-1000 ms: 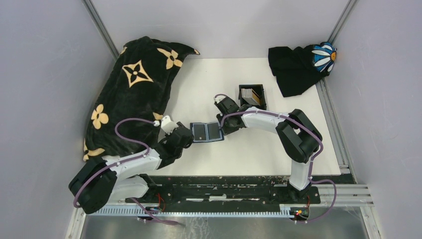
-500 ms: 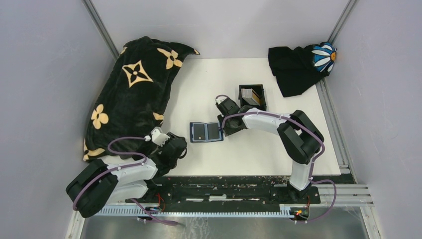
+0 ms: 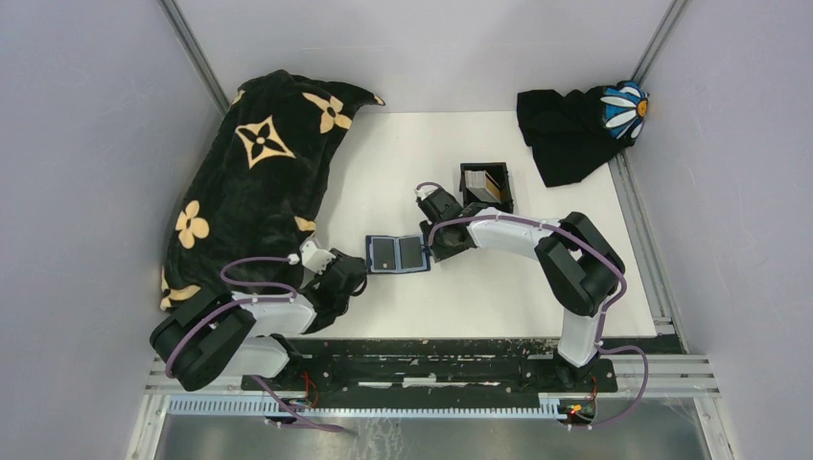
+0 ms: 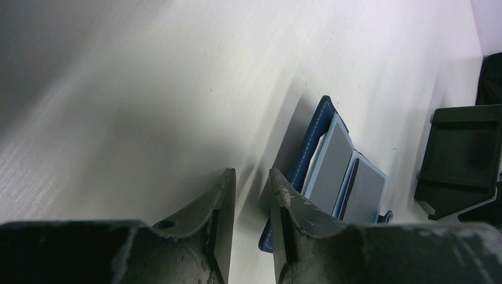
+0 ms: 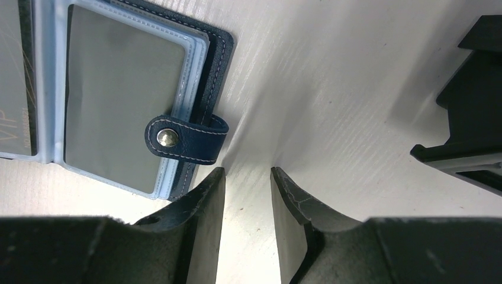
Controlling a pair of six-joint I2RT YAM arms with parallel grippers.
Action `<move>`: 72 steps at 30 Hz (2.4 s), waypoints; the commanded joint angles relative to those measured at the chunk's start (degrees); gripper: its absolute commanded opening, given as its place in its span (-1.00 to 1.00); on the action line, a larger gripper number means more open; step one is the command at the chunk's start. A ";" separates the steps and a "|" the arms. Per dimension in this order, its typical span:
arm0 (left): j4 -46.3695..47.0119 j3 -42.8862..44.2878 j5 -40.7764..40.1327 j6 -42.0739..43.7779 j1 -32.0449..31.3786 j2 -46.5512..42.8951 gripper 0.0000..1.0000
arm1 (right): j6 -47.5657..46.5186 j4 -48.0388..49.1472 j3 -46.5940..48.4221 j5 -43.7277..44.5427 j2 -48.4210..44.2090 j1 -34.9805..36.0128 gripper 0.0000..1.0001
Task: Put the credit cards into the card holder
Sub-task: Close the card holder at the center of the board.
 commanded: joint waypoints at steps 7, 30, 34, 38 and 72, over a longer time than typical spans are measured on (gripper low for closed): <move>10.82 -1.77 3.83 2.20 1.29 4.38 -0.49 | -0.48 0.33 0.39 0.84 -1.05 0.13 -0.18; 22.62 0.02 8.78 7.56 1.34 4.10 -0.56 | -1.00 -0.57 2.63 0.57 1.17 0.17 -0.18; 24.20 1.57 10.45 7.87 1.34 5.60 -0.56 | -1.09 -0.84 3.18 0.66 1.53 0.18 -0.18; 25.24 3.32 12.13 8.15 1.36 6.98 -0.57 | -1.27 -1.11 3.56 0.91 2.06 0.14 -0.18; 31.90 6.57 16.03 7.35 0.44 16.84 -0.58 | -3.99 -5.57 9.12 7.72 -0.49 4.27 0.13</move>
